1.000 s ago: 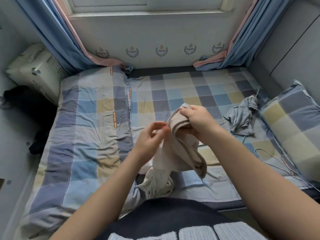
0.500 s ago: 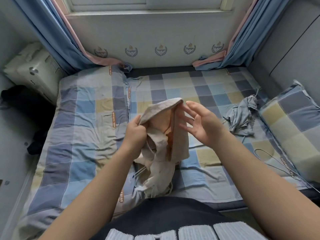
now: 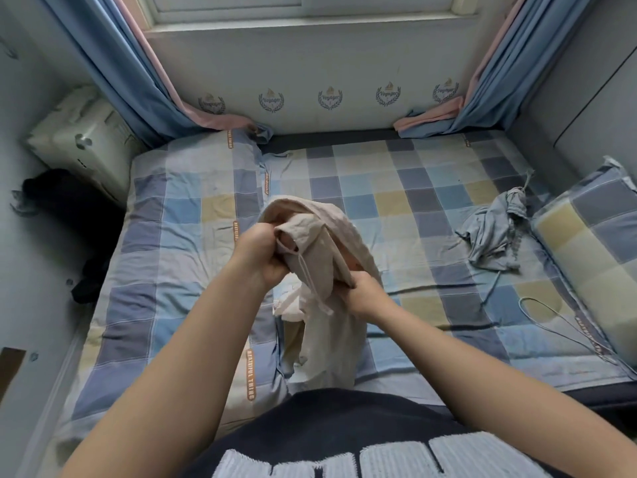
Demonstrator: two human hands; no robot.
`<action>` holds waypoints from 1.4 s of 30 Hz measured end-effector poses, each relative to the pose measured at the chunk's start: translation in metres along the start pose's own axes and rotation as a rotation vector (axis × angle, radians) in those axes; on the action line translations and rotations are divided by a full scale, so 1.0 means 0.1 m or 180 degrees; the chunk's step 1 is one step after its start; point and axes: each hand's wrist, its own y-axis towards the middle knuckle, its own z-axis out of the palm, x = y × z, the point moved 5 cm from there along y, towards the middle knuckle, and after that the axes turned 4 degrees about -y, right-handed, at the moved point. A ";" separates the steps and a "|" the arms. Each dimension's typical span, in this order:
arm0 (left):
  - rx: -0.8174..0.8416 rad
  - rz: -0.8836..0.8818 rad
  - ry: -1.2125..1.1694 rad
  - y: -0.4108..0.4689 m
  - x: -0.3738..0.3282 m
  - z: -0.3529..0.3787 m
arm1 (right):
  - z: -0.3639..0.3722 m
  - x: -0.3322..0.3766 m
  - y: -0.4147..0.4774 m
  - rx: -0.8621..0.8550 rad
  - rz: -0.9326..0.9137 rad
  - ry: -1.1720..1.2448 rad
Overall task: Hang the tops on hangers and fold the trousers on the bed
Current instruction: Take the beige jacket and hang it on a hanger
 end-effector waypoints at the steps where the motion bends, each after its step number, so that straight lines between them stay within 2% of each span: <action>1: 0.0050 0.0088 -0.0161 0.02 -0.04 0.00 | -0.06 0.03 0.01 -0.0087 -0.0040 0.0021; 3: 0.0143 0.0330 -0.0140 0.09 -0.10 -0.06 | -0.21 0.13 -0.01 -0.0294 -0.0099 0.0372; 6: 0.0172 0.0742 0.0679 0.10 -0.03 -0.16 | -0.44 0.28 -0.04 -0.0492 0.0034 0.1147; 10: 0.0117 0.0915 0.1516 0.02 0.39 -0.23 | -0.77 0.58 -0.11 -0.0706 0.0064 0.1951; 14: 0.0681 0.0654 0.2378 0.00 0.92 -0.19 | -0.97 0.88 -0.19 -0.0435 0.0083 0.2817; 16: 0.0639 0.0583 0.2773 0.04 1.04 -0.15 | -1.00 1.00 -0.23 -0.0227 0.0152 0.3170; 18: 0.0509 0.0773 0.3092 0.12 1.04 -0.10 | -1.03 1.05 -0.24 -0.0202 0.0165 0.3438; 20: 0.0362 0.0991 0.2955 0.13 0.96 -0.04 | -1.04 1.01 -0.23 -0.0326 0.0012 0.3451; 23: 0.0032 0.1170 0.2328 0.14 0.78 -0.07 | -0.98 0.78 -0.33 -0.0544 -0.0343 0.2057; 25: -0.0083 0.1208 0.1938 0.15 0.66 -0.07 | -0.77 0.50 -0.46 -0.0371 -0.0267 0.1333; 29: 0.0048 0.0878 0.1456 0.12 0.48 0.02 | -0.16 0.03 -0.61 0.0375 0.0066 0.1080; 30: 0.0105 0.0806 0.1494 0.11 0.46 0.05 | -0.06 -0.03 -0.60 0.0456 0.0097 0.1063; 32: 0.0200 0.0689 0.1533 0.11 0.43 0.06 | -0.01 -0.11 -0.51 0.0274 0.0263 0.0967; 35: 0.0296 0.0695 0.1605 0.13 0.38 -0.03 | -0.11 -0.20 -0.37 -0.0153 0.0703 0.1317; 38: -0.0217 0.0943 0.2571 0.18 0.37 -0.32 | -0.23 -0.18 -0.32 -0.0516 0.0812 0.2465; 40: -0.0706 0.0633 0.2821 0.17 0.52 -0.60 | -0.28 -0.10 -0.33 -0.0627 0.0694 0.3161; 42: -0.0953 0.0006 0.2591 0.14 0.77 -0.83 | -0.30 -0.03 -0.36 -0.0637 0.0628 0.3701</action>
